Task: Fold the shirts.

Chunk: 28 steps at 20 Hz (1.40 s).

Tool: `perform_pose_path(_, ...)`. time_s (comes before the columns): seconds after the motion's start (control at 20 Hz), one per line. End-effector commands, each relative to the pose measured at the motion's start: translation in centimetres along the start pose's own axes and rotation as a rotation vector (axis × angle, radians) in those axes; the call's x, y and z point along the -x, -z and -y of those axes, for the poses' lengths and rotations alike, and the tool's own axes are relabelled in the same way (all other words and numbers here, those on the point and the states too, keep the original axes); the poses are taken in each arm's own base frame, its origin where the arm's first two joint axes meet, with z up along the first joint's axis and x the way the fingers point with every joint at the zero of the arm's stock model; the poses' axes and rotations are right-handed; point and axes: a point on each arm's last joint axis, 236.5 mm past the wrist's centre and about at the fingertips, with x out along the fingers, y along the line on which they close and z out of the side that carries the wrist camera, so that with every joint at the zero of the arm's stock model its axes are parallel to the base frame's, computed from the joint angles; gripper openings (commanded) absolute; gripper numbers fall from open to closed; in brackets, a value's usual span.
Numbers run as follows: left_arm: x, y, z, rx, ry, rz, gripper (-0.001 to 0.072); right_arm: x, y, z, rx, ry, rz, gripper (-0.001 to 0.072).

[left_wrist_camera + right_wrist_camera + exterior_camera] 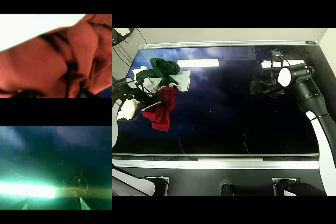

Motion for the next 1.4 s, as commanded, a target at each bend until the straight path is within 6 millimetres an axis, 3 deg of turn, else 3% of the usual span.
perform_pose_path(0.0, -1.4, 1.8, 0.1, -0.04, 0.005, -0.098, 0.0244, 0.0, 0.7, 0.1, 0.005, 0.004, -0.03, 0.0693)
perform_pose_path(0.05, -0.8, 2.4, 0.0, -0.08, 0.006, -0.121, 0.0027, 0.1, 0.8, 0.1, 0.007, 0.006, -0.035, 0.0693)
perform_pose_path(0.1, 0.3, 2.5, 0.2, -0.123, 0.009, -0.114, 0.0031, 0.3, 0.9, 0.2, 0.016, 0.007, -0.035, 0.0692)
perform_pose_path(0.2, 4.6, 0.7, 1.1, -0.178, 0.024, 0.018, 0.003, 1.2, 0.6, 0.2, 0.049, 0.007, -0.016, 0.0692)
perform_pose_path(0.3, 11.9, -1.5, 3.4, -0.211, 0.061, 0.261, 0.003, 2.8, 0.1, 0.4, 0.084, 0.012, 0.023, 0.0692)
perform_pose_path(0.4, 21.4, -0.9, 8.1, -0.295, 0.194, 0.512, 0.003, 5.1, -0.5, 0.8, 0.112, 0.027, 0.076, 0.0692)
perform_pose_path(0.5, 29.9, 3.2, 13.3, -0.404, 0.351, 0.69, 0.003, 8.3, -0.9, 1.2, 0.117, 0.036, 0.139, 0.069)
perform_pose_path(0.55, 33.0, 5.7, 15.3, -0.458, 0.407, 0.747, 0.003, 9.8, -0.9, 1.3, 0.118, 0.034, 0.167, 0.0687)
perform_pose_path(0.6, 35.3, 8.5, 17.3, -0.52, 0.45, 0.784, 0.003, 11.4, -1.0, 1.3, 0.117, 0.028, 0.196, 0.0681)
perform_pose_path(0.7, 37.7, 13.4, 20.7, -0.642, 0.523, 0.806, 0.003, 14.5, -0.5, 1.4, 0.113, 0.016, 0.242, 0.0681)
perform_pose_path(0.8, 37.5, 17.8, 24.6, -0.769, 0.596, 0.762, 0.003, 16.9, 0.6, 1.7, 0.106, 0.013, 0.255, 0.0681)
perform_pose_path(0.9, 34.5, 21.3, 28.0, -0.872, 0.634, 0.657, 0.003, 18.9, 2.2, 2.2, 0.088, 0.014, 0.245, 0.0681)
perform_pose_path(1.1, 22.1, 27.2, 32.7, -1.007, 0.593, 0.338, 0.003, 21.3, 5.2, 3.3, 0.066, 0.033, 0.204, 0.0681)
perform_pose_path(1.2, 15.9, 30.3, 34.8, -1.049, 0.57, 0.204, 0.0032, 21.6, 5.8, 4.6, 0.038, 0.08, 0.192, 0.0681)
perform_pose_path(1.25, 13.6, 32.1, 35.8, -1.067, 0.569, 0.136, 0.0094, 21.6, 5.7, 5.2, 0.035, 0.107, 0.195, 0.0681)
perform_pose_path(1.35, 11.8, 34.9, 36.4, -1.092, 0.572, 0.002, 0.0708, 21.4, 4.8, 6.4, 0.034, 0.165, 0.216, 0.0681)
